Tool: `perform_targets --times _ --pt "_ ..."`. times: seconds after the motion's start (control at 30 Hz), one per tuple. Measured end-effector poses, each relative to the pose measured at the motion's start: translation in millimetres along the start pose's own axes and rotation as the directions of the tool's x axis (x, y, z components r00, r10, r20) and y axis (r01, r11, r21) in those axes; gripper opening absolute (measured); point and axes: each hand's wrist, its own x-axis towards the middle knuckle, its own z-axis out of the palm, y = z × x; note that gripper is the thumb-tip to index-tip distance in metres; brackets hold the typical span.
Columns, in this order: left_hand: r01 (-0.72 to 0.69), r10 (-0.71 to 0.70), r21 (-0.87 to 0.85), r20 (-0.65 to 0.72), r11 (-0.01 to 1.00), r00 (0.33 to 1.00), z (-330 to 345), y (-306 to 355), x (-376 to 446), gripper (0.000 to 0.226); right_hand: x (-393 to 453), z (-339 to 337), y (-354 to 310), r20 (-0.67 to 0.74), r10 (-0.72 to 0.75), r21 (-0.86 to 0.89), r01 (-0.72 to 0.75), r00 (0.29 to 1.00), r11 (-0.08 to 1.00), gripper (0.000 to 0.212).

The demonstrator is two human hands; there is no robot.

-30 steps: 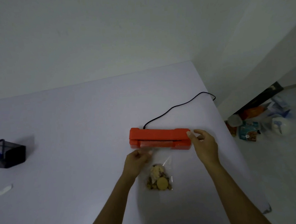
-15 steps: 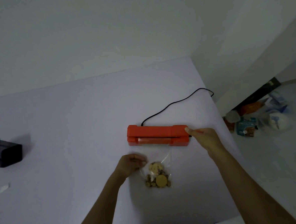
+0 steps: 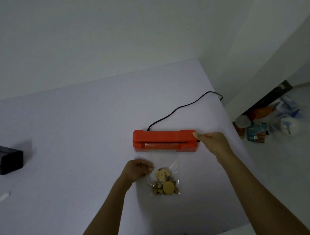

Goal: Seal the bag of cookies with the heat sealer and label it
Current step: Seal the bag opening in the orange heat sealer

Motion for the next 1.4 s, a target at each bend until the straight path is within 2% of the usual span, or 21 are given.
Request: perform_targets --times 0.37,0.57,0.87,0.97,1.03,1.2,1.33,1.4 --pt "-0.003 0.003 -0.013 -0.015 1.0 1.0 2.3 -0.6 -1.0 0.016 0.4 0.6 3.1 -0.029 -0.004 -0.027 0.003 1.0 1.0 0.051" --pt "-0.019 0.019 -0.006 -0.022 1.0 1.0 2.0 -2.2 -0.2 0.015 -0.7 1.3 1.7 -0.025 -0.014 -0.03 0.014 1.0 0.999 0.039" --pt "-0.026 0.025 -0.007 -0.02 1.0 0.999 2.0 -3.6 -0.1 0.013 0.8 2.2 4.3 -0.023 -0.015 -0.038 0.014 1.0 0.999 0.041" --pt "-0.024 0.024 -0.009 -0.025 1.0 0.999 1.9 -3.9 0.2 0.012 2.3 2.3 5.8 -0.018 -0.029 -0.048 0.028 0.999 0.998 0.049" --pt "-0.023 0.022 -0.015 -0.028 1.0 0.999 1.9 -4.6 0.1 0.013 1.0 3.3 5.4 -0.051 -0.056 -0.069 0.052 0.997 0.996 0.055" --pt "-0.023 0.022 -0.04 -0.026 0.999 0.999 2.9 -4.3 -1.0 0.013 -11.6 11.5 -1.0 -0.185 -0.219 -0.143 0.194 0.958 0.97 0.028" --pt "-0.026 0.025 -0.042 -0.03 0.999 0.999 3.0 -3.4 -1.8 0.014 -29.2 20.0 -7.4 -0.302 -0.242 -0.08 0.228 0.922 0.97 0.02" --pt "-0.029 0.027 -0.049 -0.035 0.998 0.999 2.2 -3.6 -2.5 0.013 -44.0 21.7 -19.9 -0.352 -0.272 -0.004 0.289 0.896 0.957 0.018"
